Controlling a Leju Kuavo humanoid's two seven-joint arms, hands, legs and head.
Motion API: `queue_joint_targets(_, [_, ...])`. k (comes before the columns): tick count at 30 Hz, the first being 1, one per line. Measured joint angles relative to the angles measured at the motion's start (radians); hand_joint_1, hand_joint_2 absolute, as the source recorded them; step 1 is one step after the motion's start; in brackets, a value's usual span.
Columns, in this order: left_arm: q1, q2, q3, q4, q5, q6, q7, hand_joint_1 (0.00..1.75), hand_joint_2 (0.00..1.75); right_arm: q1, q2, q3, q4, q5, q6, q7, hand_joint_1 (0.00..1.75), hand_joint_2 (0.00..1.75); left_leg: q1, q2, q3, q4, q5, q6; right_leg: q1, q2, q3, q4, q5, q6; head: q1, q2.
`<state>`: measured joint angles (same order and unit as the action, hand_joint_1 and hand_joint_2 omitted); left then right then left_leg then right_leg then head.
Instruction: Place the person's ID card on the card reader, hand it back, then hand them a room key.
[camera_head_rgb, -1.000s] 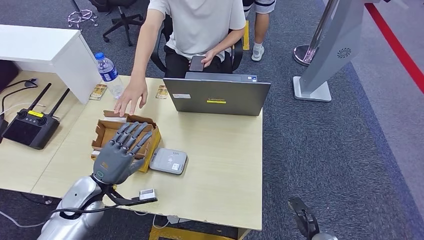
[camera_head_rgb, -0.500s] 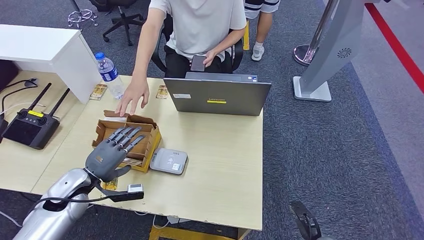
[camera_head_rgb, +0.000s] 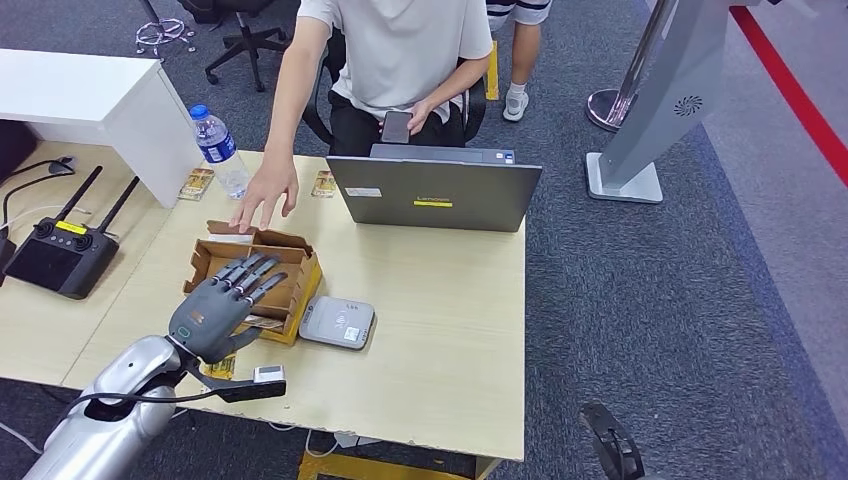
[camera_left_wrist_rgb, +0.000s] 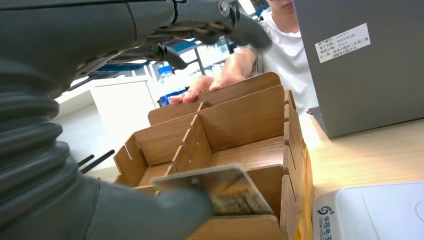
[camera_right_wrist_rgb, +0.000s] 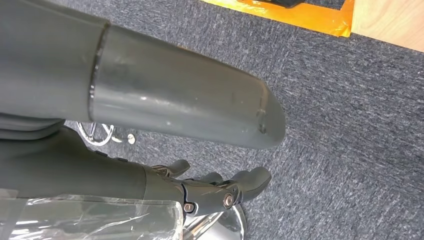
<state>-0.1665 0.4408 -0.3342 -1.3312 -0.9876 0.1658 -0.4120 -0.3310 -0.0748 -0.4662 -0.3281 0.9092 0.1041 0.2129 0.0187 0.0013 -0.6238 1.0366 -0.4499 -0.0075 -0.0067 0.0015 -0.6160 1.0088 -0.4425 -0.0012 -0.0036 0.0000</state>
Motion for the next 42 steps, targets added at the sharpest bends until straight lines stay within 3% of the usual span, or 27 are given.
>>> queue_joint_targets(24, [0.001, 0.008, 0.0, 0.0, 0.015, 0.0, -0.011, 1.75, 1.75, 0.0, -0.002, 0.0, 0.0, 0.0, 0.001, 0.0, 0.0, 0.0, 0.0, 0.0, 0.0, 0.0, 0.0, 0.0, 0.0, 0.0, 0.0, 0.0, 0.0, 0.0, 0.0, 0.0])
queue_joint_targets(37, [0.001, -0.007, 0.0, 0.0, 0.008, 0.044, -0.026, 1.75, 1.75, -0.001, -0.002, 0.0, 0.0, 0.001, 0.001, 0.003, 0.0, 0.0, 0.0, 0.0, 0.0, 0.0, 0.0, 0.0, 0.0, 0.0, 0.0, 0.0, 0.0, 0.0, 0.0, 0.0])
queue_joint_targets(41, [0.001, -0.013, 0.0, 0.0, 0.006, 0.048, -0.027, 0.0, 1.75, -0.001, -0.002, 0.0, 0.0, 0.001, 0.001, 0.004, 0.0, 0.0, 0.0, 0.0, 0.0, 0.0, 0.0, 0.0, 0.0, 0.0, 0.0, 0.0, 0.0, 0.0, 0.0, 0.0])
queue_joint_targets(42, [0.001, -0.014, 0.0, 0.0, 0.006, 0.053, -0.029, 0.0, 1.75, -0.001, -0.002, 0.0, 0.0, 0.001, 0.001, 0.004, 0.0, 0.0, 0.0, 0.0, 0.0, 0.0, 0.0, 0.0, 0.0, 0.0, 0.0, 0.0, 0.0, 0.0, 0.0, 0.0])
